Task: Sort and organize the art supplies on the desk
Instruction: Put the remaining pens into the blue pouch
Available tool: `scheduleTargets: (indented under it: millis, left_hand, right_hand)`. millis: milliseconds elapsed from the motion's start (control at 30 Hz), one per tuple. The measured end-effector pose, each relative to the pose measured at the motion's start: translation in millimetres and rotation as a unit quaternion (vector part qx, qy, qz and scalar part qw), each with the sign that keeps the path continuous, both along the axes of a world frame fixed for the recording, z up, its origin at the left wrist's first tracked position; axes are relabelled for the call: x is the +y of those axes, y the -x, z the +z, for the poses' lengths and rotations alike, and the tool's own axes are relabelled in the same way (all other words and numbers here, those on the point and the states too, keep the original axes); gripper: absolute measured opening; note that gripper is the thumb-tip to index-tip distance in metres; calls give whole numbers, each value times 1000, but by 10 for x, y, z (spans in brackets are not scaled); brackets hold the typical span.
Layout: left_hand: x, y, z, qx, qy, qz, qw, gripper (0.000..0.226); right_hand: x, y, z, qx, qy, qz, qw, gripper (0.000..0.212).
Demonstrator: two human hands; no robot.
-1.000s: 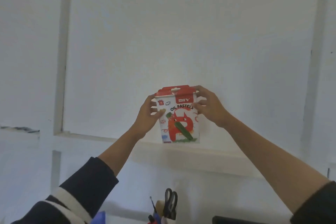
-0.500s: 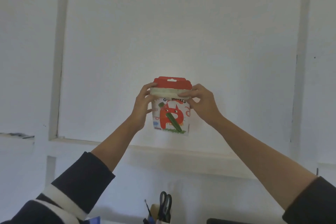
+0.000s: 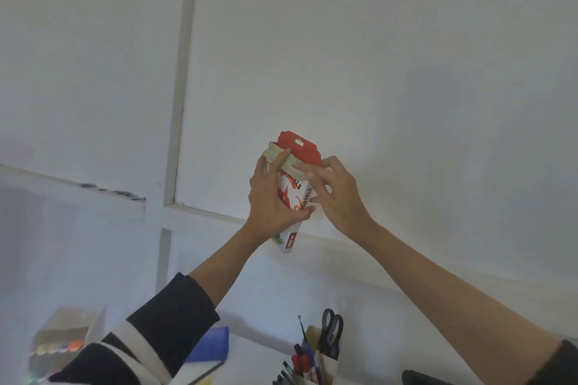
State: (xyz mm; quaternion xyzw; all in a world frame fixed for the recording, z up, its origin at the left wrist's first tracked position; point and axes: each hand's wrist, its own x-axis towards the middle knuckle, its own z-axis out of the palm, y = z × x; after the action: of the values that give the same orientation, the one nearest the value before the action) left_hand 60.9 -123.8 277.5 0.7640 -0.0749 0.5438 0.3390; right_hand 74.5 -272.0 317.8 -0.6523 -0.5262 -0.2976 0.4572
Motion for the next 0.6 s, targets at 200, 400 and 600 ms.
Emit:
scheduleTargets:
  millis: [200, 400, 600]
  left_hand:
    - [792, 644, -344, 94, -107, -22, 990, 105]
    - [1463, 1626, -829, 210, -251, -18, 945, 102]
    - [2082, 2665, -1763, 358, -297, 11, 885, 103]
  right_hand:
    - [457, 349, -216, -3, 87, 9, 996, 35]
    - [809, 791, -594, 152, 193, 80, 966, 45]
    - [1195, 1206, -1542, 281, 330, 136, 891, 48]
